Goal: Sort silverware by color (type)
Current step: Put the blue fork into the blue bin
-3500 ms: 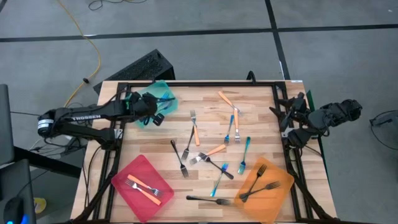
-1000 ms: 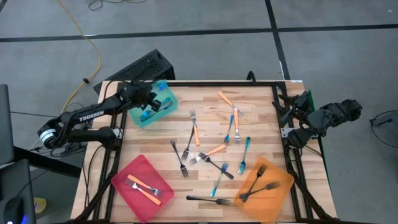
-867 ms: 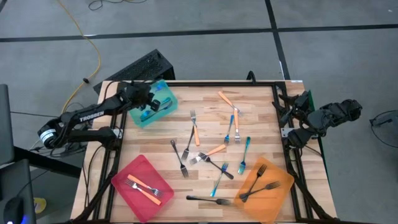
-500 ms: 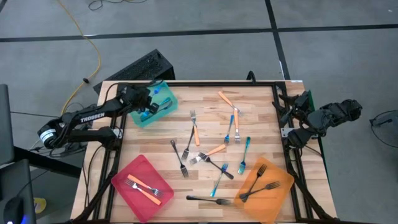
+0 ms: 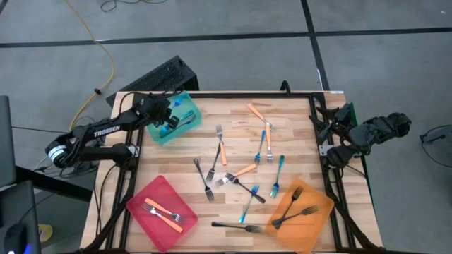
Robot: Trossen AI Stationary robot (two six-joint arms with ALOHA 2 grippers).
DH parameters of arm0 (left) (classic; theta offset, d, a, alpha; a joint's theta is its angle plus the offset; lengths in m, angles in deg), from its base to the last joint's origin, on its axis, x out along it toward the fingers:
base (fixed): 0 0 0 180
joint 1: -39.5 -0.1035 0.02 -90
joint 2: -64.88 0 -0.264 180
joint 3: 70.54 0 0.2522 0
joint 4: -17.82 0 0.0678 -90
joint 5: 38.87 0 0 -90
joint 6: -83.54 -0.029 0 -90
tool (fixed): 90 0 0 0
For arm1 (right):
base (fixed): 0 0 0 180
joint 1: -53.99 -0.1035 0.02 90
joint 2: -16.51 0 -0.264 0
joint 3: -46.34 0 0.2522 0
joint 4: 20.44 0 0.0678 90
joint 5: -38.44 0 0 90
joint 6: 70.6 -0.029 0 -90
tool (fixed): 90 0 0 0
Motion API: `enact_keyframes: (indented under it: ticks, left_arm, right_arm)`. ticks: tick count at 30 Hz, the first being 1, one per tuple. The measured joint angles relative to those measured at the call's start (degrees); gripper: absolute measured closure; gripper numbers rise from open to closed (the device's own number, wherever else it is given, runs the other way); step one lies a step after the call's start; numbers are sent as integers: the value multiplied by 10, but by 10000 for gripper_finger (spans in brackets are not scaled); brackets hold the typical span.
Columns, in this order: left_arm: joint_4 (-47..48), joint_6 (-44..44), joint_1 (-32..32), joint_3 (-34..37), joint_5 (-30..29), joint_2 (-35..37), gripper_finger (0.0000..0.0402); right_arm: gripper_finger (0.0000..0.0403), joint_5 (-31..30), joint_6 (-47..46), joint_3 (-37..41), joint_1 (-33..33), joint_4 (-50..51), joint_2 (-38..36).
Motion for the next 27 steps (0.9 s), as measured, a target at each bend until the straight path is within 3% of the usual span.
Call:
enact_keyframes:
  ticks: [9,27]
  left_arm:
    - [-8,-1,-22,-6,21,-66,401]
    - [16,26,-54,-20,79,-103,401]
  right_arm:
    - [161,0,0,0,0,0,0]
    - [161,1,0,0,0,0,0]
